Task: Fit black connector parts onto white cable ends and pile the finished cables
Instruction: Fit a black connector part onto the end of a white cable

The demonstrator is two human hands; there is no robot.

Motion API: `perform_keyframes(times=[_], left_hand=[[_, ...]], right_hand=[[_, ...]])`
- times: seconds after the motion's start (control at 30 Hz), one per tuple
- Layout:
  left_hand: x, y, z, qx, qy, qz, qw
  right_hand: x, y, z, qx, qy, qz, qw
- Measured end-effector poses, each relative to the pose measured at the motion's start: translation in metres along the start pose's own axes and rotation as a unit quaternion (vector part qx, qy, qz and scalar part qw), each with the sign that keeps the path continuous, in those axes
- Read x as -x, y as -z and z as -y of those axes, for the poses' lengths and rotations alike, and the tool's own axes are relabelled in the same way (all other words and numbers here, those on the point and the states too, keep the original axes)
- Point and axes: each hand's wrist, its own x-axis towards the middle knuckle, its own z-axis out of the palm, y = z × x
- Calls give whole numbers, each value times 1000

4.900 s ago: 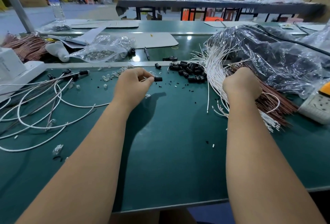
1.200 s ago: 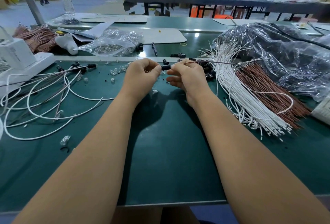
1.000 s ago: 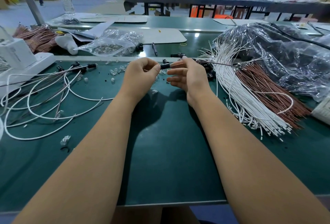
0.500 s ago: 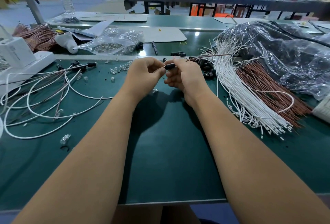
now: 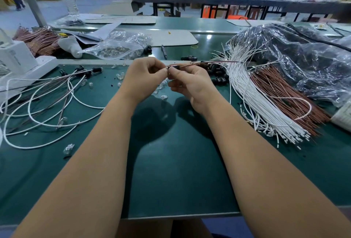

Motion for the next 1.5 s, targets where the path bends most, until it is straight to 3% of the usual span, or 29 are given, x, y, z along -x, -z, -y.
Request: perform_keyframes(times=[0.1, 0.2, 0.3, 0.37, 0.5, 0.6, 0.8, 1.0, 1.27, 1.5], left_hand=[[0, 2, 4, -66, 8, -24, 997], [0, 10, 11, -189, 53, -95, 976], [0, 16, 13, -281, 90, -133, 946], [-1, 14, 12, -309, 65, -126, 940], [2, 0, -3, -176, -44, -16, 983], [3, -3, -7, -147, -80, 33, 985], [-1, 6, 3, -162, -56, 13, 985], [1, -3, 1, -117, -91, 8, 989], [0, -2, 7, -96, -82, -16, 992], [1, -3, 8, -127, -96, -9, 987]], right_hand=[[0, 3, 1, -7, 4, -47, 999], [-2, 10, 3, -51, -5, -86, 995], [-2, 11, 2, -62, -7, -83, 995], [-3, 9, 1, -60, -10, -71, 996], [-3, 8, -1, -60, -16, -34, 997], [-3, 8, -3, -49, -6, -19, 999], [-4, 10, -1, -72, -6, -29, 997], [0, 7, 0, -33, 3, 3, 999], [-3, 12, 4, -23, 0, -111, 994], [-4, 14, -1, 27, 17, -130, 991]])
